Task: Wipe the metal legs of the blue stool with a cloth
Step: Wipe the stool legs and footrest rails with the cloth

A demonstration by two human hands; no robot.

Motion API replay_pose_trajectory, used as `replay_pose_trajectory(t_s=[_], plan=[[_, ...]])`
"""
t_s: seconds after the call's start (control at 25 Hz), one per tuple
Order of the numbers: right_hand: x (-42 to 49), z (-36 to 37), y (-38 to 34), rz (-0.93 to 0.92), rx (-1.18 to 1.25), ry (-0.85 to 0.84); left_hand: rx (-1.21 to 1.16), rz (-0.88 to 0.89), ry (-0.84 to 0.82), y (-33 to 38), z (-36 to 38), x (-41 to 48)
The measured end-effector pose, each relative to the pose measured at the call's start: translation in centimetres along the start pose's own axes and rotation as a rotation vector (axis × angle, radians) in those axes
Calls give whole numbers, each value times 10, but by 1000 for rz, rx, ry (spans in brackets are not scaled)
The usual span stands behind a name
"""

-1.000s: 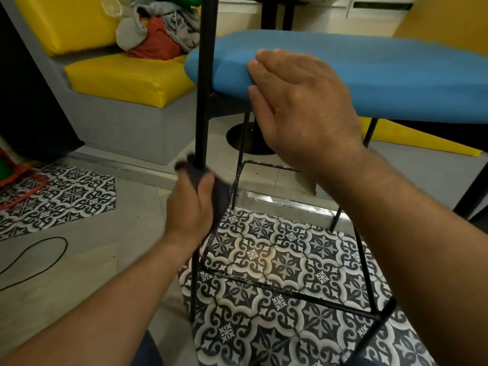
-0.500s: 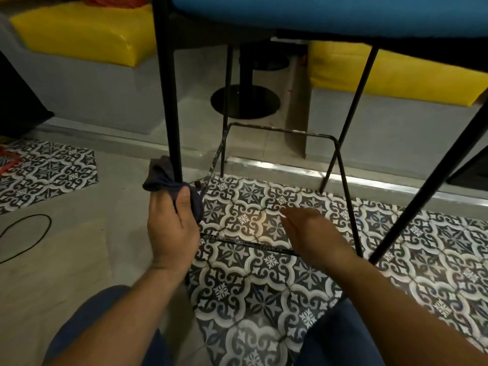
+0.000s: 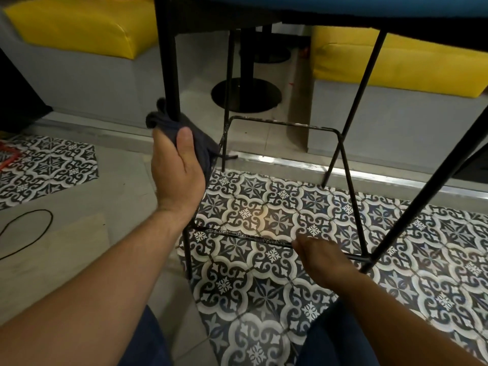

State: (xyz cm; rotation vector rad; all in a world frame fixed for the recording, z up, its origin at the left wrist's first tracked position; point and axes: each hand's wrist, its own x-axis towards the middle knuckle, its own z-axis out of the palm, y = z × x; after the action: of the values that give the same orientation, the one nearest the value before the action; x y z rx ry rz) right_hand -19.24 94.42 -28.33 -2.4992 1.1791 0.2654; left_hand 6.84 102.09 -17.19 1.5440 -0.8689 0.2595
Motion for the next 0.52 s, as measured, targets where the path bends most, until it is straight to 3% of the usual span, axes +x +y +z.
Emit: replay_pose_trajectory(t_s=[0.16, 0.4, 0.52], plan=[[2, 1, -1, 13, -5, 9, 43, -154, -101, -21, -7, -35], [3, 2, -1, 28, 18, 8, -27, 37, 37, 10, 1, 13], [3, 4, -2, 25, 4, 20, 25, -32, -55, -15, -4, -13]])
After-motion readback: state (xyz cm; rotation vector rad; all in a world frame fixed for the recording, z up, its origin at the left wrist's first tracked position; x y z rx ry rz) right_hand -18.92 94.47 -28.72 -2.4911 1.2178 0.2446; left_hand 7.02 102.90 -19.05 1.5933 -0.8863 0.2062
